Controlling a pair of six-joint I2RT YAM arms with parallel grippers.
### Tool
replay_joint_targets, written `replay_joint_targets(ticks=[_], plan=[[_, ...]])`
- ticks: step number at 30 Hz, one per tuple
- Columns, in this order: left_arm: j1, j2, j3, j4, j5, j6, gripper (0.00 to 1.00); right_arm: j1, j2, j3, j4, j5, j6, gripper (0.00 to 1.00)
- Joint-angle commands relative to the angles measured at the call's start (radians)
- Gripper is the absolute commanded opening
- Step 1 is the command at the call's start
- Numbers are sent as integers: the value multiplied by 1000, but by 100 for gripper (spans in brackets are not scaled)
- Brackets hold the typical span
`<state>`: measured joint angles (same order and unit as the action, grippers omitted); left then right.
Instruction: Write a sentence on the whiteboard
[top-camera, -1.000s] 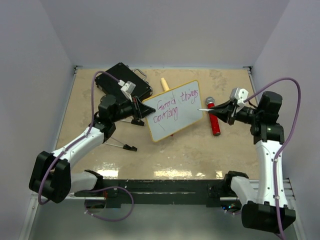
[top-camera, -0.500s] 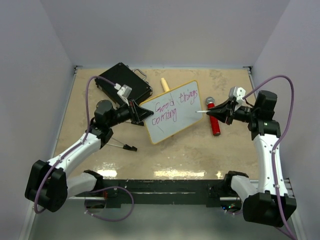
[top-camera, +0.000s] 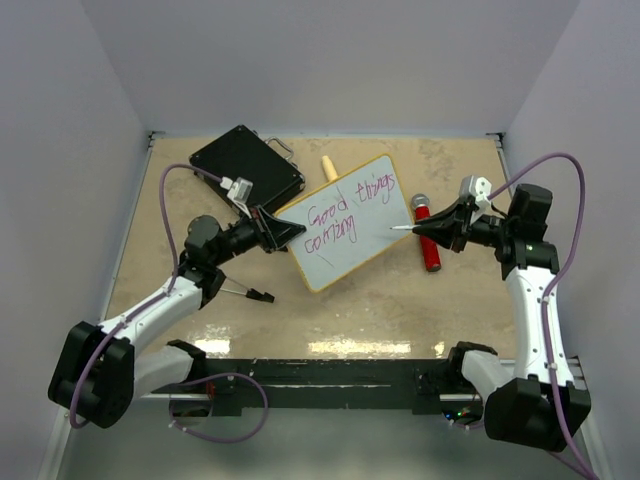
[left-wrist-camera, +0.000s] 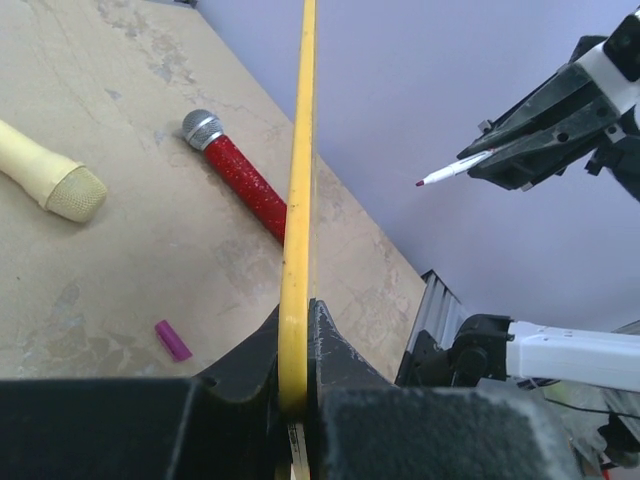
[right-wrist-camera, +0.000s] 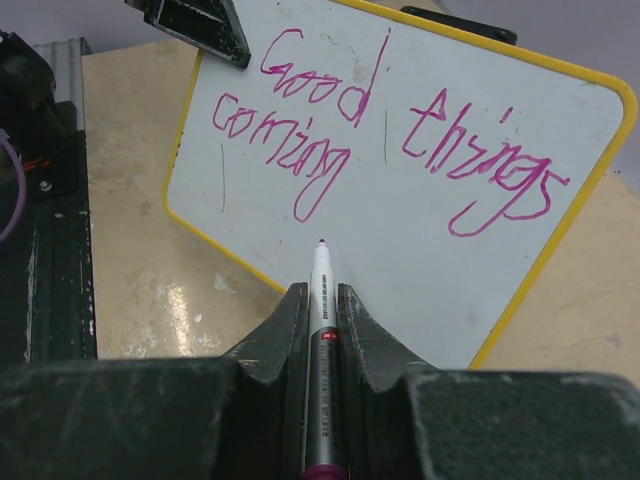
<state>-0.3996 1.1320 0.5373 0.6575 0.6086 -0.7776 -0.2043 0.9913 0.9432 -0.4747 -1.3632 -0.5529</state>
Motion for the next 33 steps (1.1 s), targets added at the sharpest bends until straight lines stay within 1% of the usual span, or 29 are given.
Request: replay_joint_targets(ticks=[1, 10, 15, 21, 28, 33], plan=[[4, -54, -22, 260, -36, -101, 0, -6, -2, -3, 27, -59, 15, 0], [4, -78, -79, 310, -47, -137, 0, -6, -2, -6, 19, -66, 10, 0], [4, -121, -92, 306, -29, -161, 0, -6, -22, -11, 21, -86, 8, 0], [4, -170, -119, 283, -23, -158, 0, -6, -8, -11, 21, -97, 7, 0], [2, -135, -129, 395, 5, -207, 0, -6, -5, -12, 18, -105, 5, 0], [4, -129, -135, 396, 8, -204, 0, -4, -3, -11, 15, -106, 2, 0]])
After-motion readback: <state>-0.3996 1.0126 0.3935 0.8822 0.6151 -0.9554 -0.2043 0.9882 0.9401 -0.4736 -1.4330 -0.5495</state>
